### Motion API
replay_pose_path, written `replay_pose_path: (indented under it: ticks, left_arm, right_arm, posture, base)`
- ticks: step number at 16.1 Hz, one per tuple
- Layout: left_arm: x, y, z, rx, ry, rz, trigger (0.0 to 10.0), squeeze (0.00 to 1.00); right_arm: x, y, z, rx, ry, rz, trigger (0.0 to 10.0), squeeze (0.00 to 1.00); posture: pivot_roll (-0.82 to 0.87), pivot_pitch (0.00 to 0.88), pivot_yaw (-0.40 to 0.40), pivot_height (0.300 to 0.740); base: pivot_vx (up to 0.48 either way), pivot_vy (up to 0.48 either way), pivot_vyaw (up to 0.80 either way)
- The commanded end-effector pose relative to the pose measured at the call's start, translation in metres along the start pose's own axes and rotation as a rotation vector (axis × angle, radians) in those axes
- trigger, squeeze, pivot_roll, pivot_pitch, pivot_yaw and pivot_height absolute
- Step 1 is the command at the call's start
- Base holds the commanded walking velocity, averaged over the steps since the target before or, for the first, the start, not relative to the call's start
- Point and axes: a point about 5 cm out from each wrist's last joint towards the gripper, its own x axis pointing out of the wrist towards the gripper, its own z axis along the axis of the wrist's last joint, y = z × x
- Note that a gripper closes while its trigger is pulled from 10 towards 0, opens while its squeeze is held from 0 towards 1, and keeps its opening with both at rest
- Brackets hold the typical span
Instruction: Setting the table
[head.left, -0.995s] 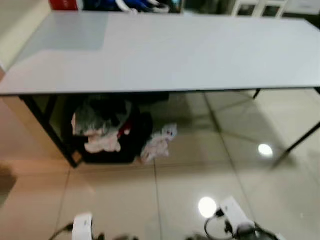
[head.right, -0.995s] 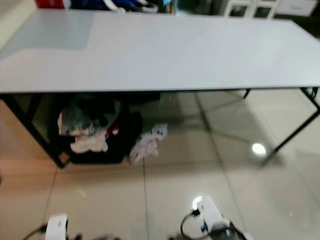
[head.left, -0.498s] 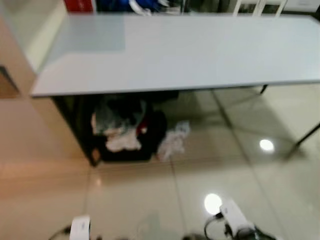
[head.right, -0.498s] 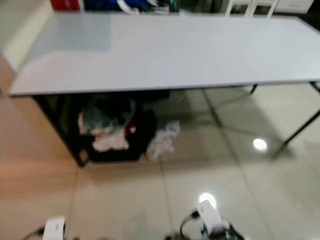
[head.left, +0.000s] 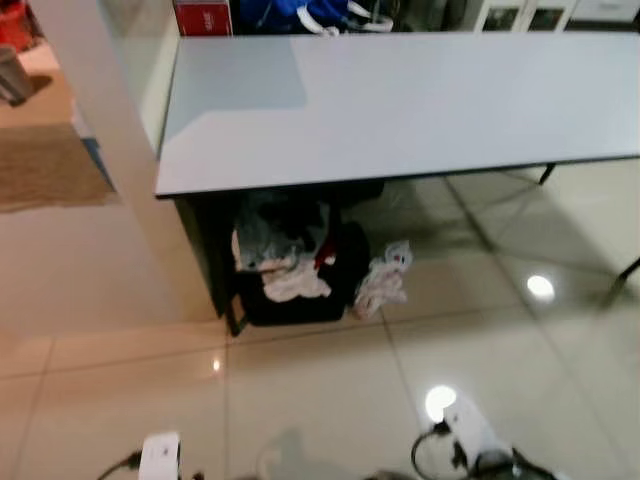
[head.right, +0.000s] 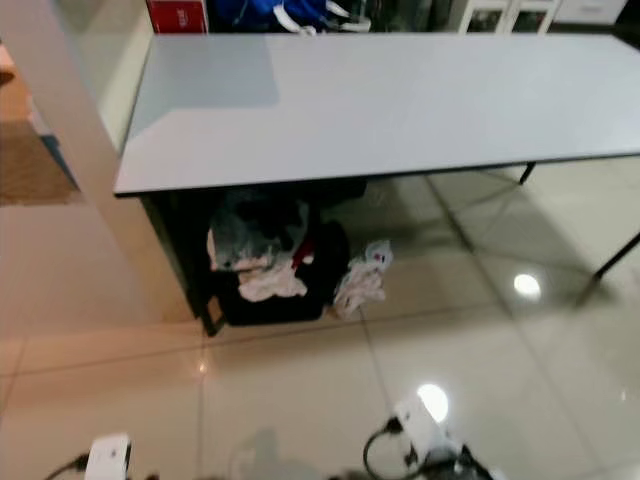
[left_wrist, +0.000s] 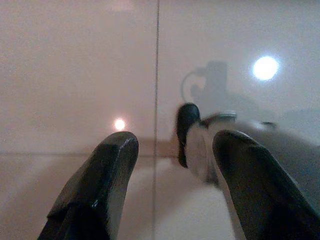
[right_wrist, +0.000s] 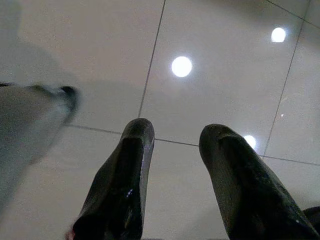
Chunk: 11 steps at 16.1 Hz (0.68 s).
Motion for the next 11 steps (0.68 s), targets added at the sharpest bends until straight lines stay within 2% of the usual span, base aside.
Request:
replay_pose_path:
  ticks: [1,2,4,5,6,7,8,9,10,11]
  left_arm:
    - [0.002,-0.007,0.011,0.001,-0.057,-0.021,10.0,0.00]
    - [0.004,-0.008,0.026,0.034,-0.117,-0.031,10.0,0.00]
    - [0.003,-0.017,0.079,0.126,-0.340,-0.095,10.0,0.00]
    - [-0.001,-0.023,0.102,0.137,-0.448,-0.128,10.0,0.00]
    - [-0.017,-0.035,0.146,0.179,-0.676,-0.198,10.0,0.00]
    - [-0.034,-0.043,0.169,0.192,-0.810,-0.247,10.0,0.00]
    - [-0.059,-0.054,0.192,0.172,-0.947,-0.313,10.0,0.00]
    - [-0.077,-0.062,0.202,0.145,-1.025,-0.370,10.0,0.00]
    - [-0.087,-0.069,0.203,0.107,-1.057,-0.431,10.0,0.00]
    - [-0.092,-0.071,0.204,0.088,-1.067,-0.461,10.0,0.00]
  right_arm:
    - [0.001,-0.013,0.013,0.047,-0.055,-0.042,10.0,0.00]
    - [0.001,-0.017,0.027,0.071,-0.107,-0.053,10.0,0.00]
    - [-0.001,-0.026,0.078,0.113,-0.299,-0.061,10.0,0.00]
    - [-0.004,-0.029,0.101,0.131,-0.390,-0.061,10.0,0.00]
    - [-0.017,-0.035,0.150,0.181,-0.588,-0.048,10.0,0.00]
    - [-0.027,-0.040,0.176,0.219,-0.705,-0.035,10.0,0.00]
    - [-0.044,-0.041,0.207,0.276,-0.871,0.031,10.0,0.00]
    - [-0.060,-0.039,0.227,0.347,-1.001,0.127,10.0,0.00]
    - [-0.071,-0.035,0.237,0.446,-1.087,0.271,10.0,0.00]
    - [-0.076,-0.033,0.240,0.493,-1.126,0.348,10.0,0.00]
  posture:
    - [-0.07,0.048,-0.019,0.740]
    - [-0.07,0.049,-0.020,0.740]
    - [-0.06,0.051,-0.022,0.740]
    - [-0.06,0.054,-0.019,0.740]
    - [-0.06,0.058,-0.018,0.740]
    - [-0.06,0.059,-0.017,0.740]
    - [-0.06,0.061,-0.016,0.740]
    - [-0.06,0.063,-0.012,0.740]
    - [-0.06,0.062,-0.012,0.740]
    - [-0.06,0.062,-0.012,0.740]
  base:
    - [0.000,0.480,0.00]
    - [0.000,0.480,0.00]
    - [0.000,0.480,0.00]
    - [0.000,0.480,0.00]
    - [0.000,0.480,0.00]
    - [0.000,0.480,0.00]
    - [0.000,0.480,0.00]
    - [0.000,0.480,0.00]
    - [0.000,0.480,0.00]
    - [0.000,0.480,0.00]
